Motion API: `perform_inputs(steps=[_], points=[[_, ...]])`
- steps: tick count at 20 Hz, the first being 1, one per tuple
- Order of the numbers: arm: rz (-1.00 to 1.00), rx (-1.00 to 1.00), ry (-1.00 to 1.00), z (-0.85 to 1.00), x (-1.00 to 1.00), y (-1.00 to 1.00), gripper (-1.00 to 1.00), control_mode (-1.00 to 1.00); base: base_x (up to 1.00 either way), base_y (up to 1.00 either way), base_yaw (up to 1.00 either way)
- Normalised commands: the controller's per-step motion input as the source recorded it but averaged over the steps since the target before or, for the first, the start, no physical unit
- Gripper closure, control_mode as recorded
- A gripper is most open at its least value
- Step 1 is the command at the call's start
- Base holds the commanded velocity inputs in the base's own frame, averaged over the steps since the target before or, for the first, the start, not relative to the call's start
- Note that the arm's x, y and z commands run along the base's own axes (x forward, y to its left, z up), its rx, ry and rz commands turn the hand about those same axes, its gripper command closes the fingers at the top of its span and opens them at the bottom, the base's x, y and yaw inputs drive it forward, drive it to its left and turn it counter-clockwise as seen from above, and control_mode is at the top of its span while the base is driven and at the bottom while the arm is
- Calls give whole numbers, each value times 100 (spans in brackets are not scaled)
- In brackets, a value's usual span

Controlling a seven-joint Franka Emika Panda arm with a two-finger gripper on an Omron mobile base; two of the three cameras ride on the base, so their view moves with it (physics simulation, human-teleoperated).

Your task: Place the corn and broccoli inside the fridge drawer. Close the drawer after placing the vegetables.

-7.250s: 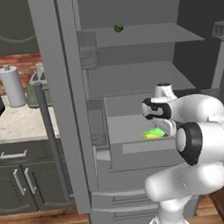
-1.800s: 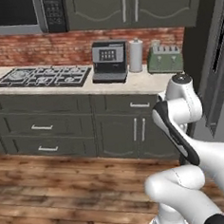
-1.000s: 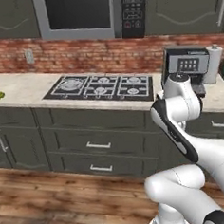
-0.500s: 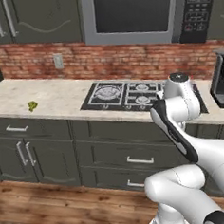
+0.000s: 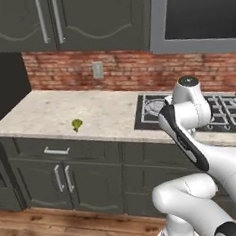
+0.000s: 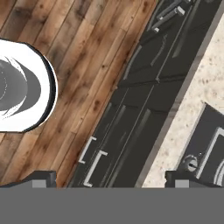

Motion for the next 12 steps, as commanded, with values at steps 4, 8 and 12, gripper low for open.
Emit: perform_inputs(steps=[4,8,12], points=[[0,0,0,0,0,0,-100,100,78,100,-12],[0,0,0,0,0,0,-100,100,74,100,-15],[0,0,0,0,0,0,-100,100,58,100,-21]])
